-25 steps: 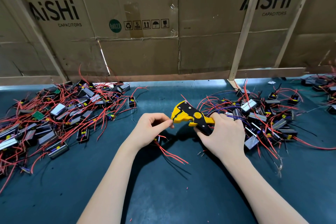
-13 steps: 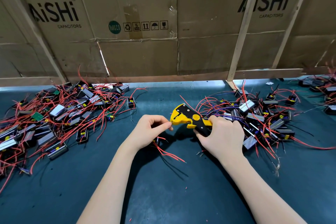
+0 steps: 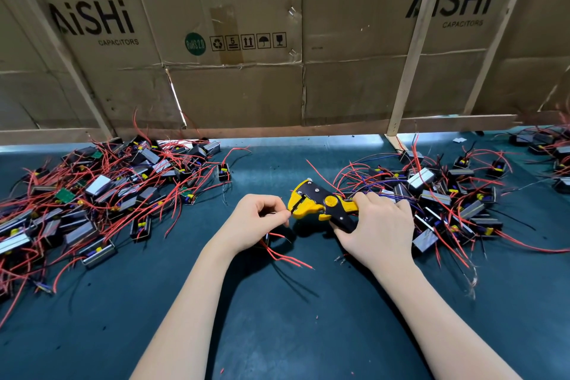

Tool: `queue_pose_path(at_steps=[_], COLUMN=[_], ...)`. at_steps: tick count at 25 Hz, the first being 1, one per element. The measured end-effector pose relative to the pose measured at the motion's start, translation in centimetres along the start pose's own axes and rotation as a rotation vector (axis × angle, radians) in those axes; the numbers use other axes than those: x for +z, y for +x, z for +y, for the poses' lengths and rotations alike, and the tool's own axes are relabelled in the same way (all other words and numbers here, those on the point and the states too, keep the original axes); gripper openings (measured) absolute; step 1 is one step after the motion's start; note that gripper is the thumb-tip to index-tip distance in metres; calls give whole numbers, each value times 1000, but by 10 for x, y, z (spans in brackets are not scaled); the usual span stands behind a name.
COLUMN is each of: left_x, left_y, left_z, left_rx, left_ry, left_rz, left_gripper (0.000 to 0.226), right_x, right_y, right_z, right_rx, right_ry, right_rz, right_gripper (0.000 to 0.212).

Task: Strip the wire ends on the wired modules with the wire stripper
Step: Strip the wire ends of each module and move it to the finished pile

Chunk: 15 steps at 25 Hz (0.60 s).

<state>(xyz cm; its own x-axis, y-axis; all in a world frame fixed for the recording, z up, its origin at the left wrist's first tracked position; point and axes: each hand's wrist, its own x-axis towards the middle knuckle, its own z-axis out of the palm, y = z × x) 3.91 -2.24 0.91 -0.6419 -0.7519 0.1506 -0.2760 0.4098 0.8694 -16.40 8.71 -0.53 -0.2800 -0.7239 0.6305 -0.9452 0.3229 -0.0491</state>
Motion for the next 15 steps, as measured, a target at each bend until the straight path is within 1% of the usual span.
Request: queue_pose_path(at_steps=[5,9,13,15], left_x=[0,0,0,0], left_y=[0,0,-1,-1], left_z=[0,0,2,1], left_rx=[-16,-21,-23,-25], left_ry=[10,17,-3,2], left_rz=[-2,-2,2,3], left_gripper=[18,20,19,19], right_x=[-1,-6,-7,-4], right_y=[0,1,0,-1], right_z=[0,0,-3,-2], right_rx=[1,-2,37,25], right_ry=[16,26,49,44], right_rz=[0,-34,13,35], right_gripper=[45,42,46,44])
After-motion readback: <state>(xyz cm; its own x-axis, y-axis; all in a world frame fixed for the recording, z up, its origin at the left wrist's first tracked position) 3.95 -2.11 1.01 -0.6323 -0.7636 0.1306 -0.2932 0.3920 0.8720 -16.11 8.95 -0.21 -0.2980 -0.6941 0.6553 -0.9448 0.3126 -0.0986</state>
